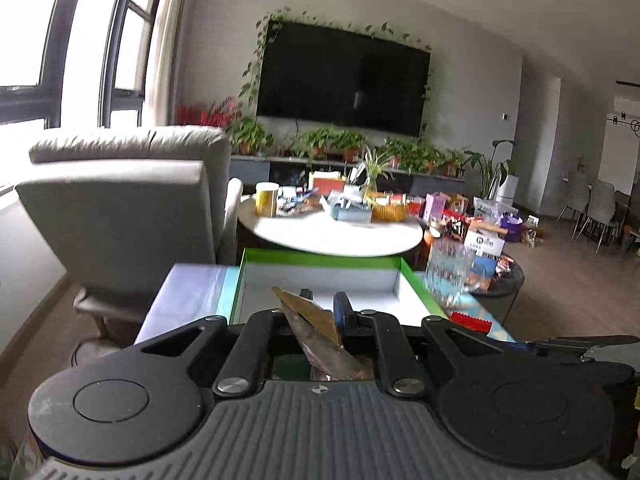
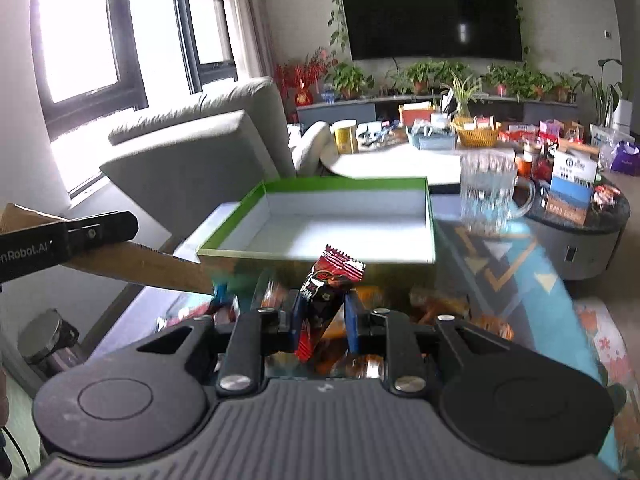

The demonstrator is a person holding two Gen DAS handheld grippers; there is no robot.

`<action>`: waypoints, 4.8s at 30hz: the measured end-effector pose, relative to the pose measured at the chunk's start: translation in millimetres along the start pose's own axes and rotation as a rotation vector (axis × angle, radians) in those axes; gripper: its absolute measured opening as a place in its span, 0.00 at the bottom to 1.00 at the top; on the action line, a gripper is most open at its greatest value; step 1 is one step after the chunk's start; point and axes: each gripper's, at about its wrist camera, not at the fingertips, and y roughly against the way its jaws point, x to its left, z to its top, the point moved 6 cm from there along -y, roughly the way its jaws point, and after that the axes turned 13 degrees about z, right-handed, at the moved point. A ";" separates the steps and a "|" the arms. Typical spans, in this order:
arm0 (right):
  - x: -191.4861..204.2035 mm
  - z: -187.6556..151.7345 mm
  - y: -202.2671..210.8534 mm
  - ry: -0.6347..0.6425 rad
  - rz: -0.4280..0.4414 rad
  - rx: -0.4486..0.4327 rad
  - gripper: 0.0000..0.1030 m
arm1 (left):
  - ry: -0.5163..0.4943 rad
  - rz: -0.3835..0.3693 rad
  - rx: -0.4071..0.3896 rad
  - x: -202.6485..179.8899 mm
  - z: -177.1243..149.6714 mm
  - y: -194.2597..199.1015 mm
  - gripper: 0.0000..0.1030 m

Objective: Organize snacks
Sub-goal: 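Carry the tan bar and red packet into the green box and release both, then grasp the pink sausage pack with the left tool while the right tool grasps a pastry bag, then lift the pink pack and pastry bag into the green box and release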

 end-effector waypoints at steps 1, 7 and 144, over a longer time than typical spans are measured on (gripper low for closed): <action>-1.4 4.2 -1.8 0.003 -0.002 -0.009 0.23 | -0.001 -0.001 -0.006 -1.5 4.0 -2.9 0.10; -13.6 27.7 -20.3 -0.009 -0.006 -0.030 0.23 | 0.002 0.000 -0.022 -5.6 21.5 -30.0 0.10; -23.3 -25.0 -74.6 -0.080 -0.165 0.125 0.49 | -0.155 0.014 0.272 91.3 -105.1 -111.3 0.00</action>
